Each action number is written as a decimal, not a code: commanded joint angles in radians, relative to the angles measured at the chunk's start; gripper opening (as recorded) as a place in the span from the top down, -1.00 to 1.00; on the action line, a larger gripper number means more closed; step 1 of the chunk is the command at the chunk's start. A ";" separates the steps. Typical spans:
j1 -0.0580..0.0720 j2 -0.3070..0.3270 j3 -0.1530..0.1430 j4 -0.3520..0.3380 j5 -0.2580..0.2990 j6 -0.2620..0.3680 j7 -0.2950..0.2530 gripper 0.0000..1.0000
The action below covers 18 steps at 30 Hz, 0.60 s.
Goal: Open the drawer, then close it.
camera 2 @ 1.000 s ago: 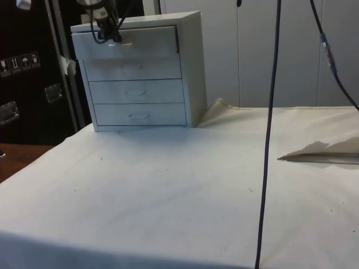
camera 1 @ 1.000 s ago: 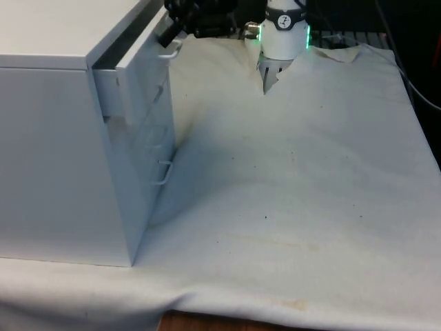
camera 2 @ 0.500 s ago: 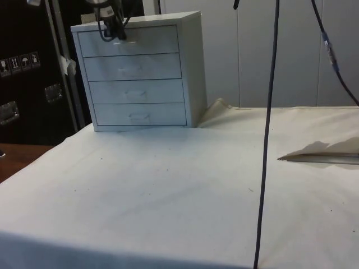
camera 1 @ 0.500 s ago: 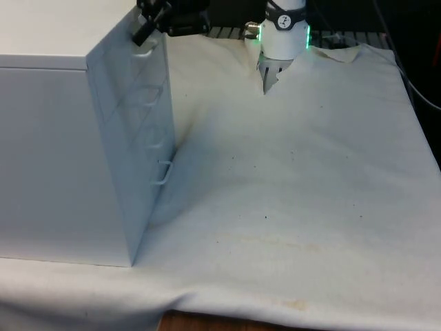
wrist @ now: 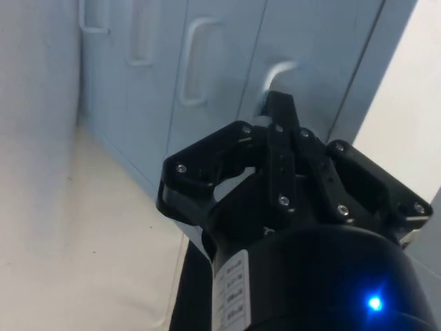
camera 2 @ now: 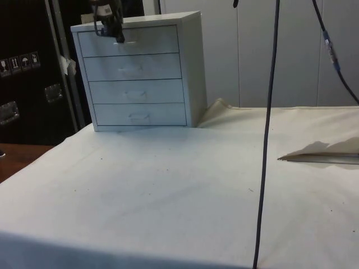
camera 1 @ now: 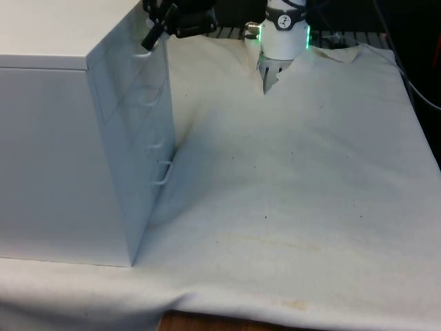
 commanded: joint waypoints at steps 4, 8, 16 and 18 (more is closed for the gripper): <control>-0.008 -0.002 0.007 -0.001 0.035 0.014 -0.007 1.00; -0.010 -0.002 0.007 0.001 0.058 0.020 -0.005 1.00; -0.008 -0.014 0.006 0.010 0.099 0.012 -0.016 1.00; -0.004 -0.021 0.005 0.017 0.103 0.003 -0.019 1.00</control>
